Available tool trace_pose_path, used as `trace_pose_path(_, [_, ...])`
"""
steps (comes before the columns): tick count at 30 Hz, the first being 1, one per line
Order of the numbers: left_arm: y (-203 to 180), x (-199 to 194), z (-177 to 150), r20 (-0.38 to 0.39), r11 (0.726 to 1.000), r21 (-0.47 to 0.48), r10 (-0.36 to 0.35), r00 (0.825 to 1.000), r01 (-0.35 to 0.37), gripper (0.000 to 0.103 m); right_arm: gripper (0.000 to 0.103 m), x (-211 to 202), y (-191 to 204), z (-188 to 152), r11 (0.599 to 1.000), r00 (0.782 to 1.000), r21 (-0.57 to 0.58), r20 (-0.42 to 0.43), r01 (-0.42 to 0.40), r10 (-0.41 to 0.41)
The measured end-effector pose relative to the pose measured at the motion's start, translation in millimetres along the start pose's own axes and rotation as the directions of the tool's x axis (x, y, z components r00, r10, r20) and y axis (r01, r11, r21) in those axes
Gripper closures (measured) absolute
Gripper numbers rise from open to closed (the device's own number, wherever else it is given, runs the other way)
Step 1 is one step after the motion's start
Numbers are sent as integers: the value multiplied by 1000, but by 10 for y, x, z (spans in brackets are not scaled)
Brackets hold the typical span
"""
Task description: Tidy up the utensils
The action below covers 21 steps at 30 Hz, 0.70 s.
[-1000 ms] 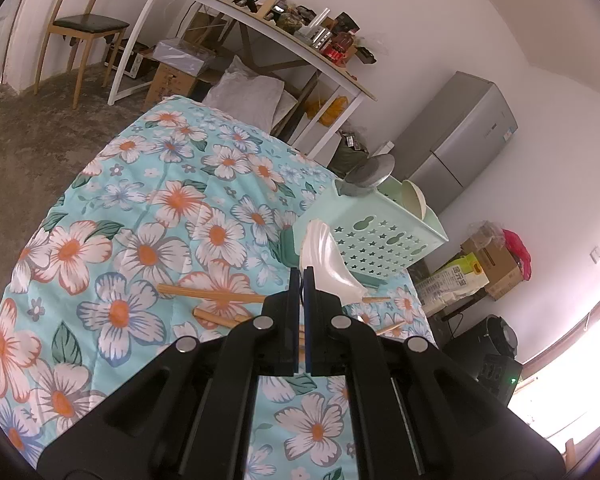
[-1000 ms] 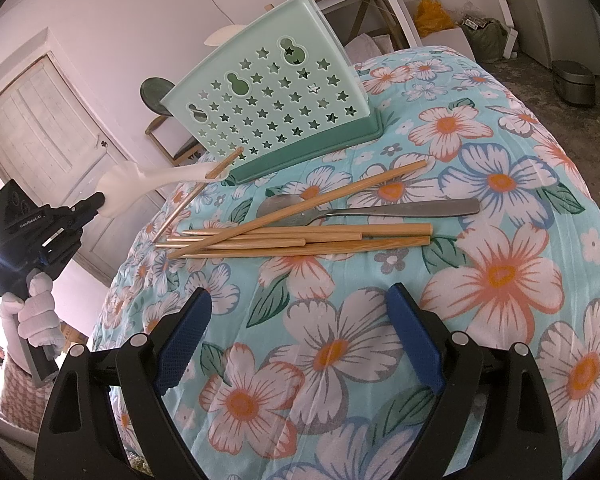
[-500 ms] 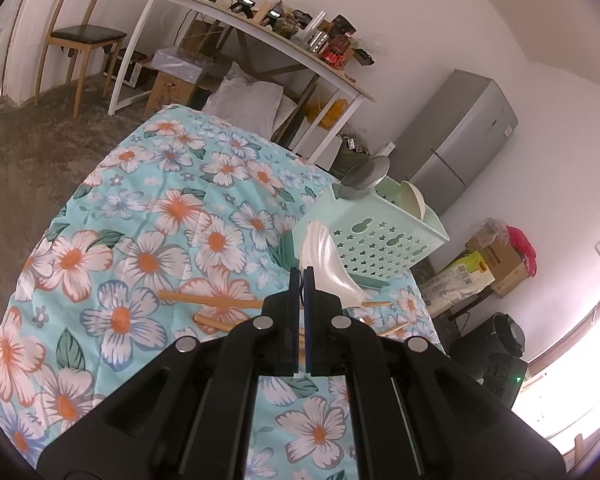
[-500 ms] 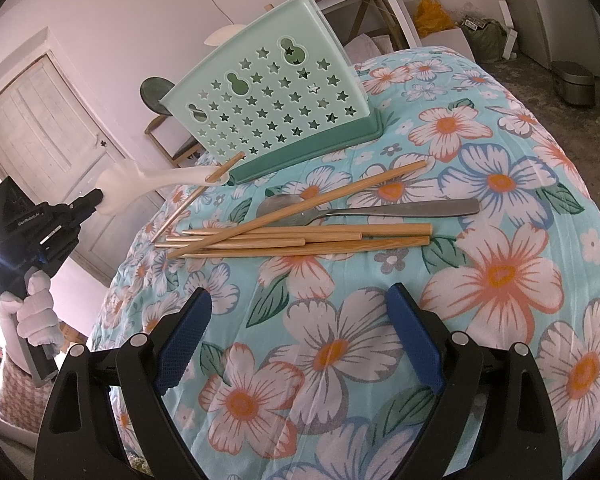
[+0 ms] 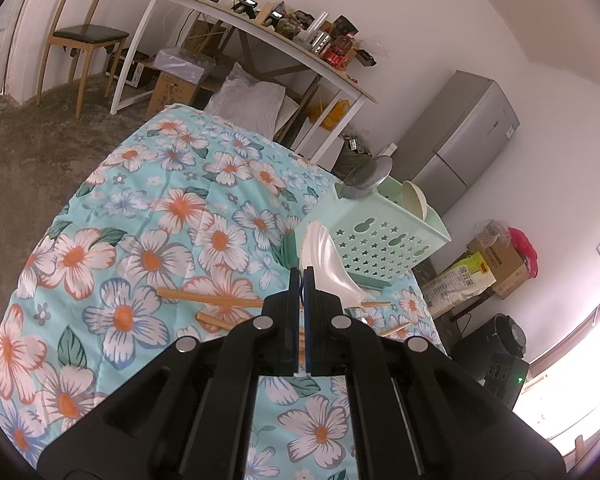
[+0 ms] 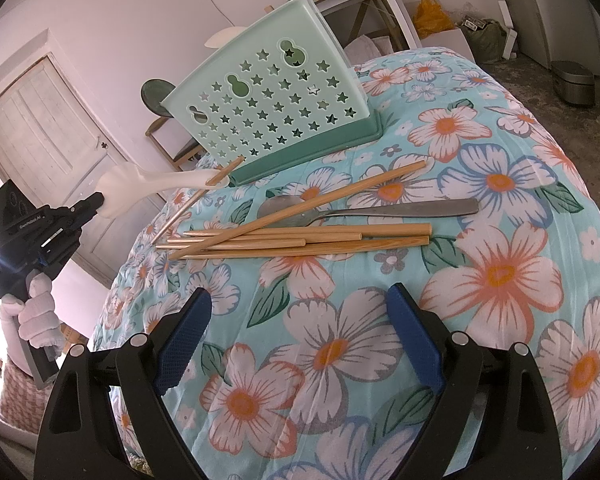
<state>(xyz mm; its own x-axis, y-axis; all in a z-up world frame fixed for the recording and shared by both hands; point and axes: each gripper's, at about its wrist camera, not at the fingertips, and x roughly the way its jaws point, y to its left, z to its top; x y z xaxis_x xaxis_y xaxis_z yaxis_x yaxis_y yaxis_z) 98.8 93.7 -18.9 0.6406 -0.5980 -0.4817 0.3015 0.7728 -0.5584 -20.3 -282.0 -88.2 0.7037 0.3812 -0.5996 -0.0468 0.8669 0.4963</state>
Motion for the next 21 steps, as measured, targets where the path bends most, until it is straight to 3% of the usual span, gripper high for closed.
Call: trace_pose_path(21, [10,7,5,-1,1000,-1,0,1000,0,102,16,-6,-6,-1,1000,1000,0,1,0,0])
